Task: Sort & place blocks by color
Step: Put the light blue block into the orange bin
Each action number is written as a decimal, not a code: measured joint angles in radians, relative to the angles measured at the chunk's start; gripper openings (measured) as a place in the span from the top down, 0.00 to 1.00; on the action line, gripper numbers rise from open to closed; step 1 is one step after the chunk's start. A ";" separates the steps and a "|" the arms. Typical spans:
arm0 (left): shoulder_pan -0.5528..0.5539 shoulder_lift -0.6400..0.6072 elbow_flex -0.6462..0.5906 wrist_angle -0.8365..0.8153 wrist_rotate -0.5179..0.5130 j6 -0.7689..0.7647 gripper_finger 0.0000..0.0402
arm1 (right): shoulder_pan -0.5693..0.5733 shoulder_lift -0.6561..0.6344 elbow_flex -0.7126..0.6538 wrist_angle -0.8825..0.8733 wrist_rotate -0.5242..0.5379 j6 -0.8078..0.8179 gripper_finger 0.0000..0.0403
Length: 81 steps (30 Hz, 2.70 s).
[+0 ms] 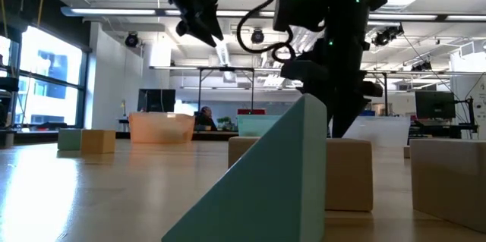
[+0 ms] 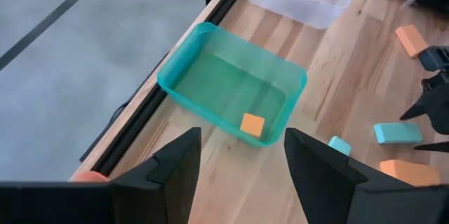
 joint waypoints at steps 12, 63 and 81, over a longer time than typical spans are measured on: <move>0.000 0.000 0.000 -0.013 0.000 0.000 0.52 | -0.026 0.064 0.003 -0.004 -0.074 0.026 0.53; -0.093 0.001 0.001 0.157 0.720 0.011 0.36 | -0.031 -0.471 -0.001 0.506 0.242 -0.377 0.77; -0.120 0.001 0.001 0.369 0.763 -0.201 0.36 | -0.031 -0.471 -0.001 0.682 0.214 -0.500 0.77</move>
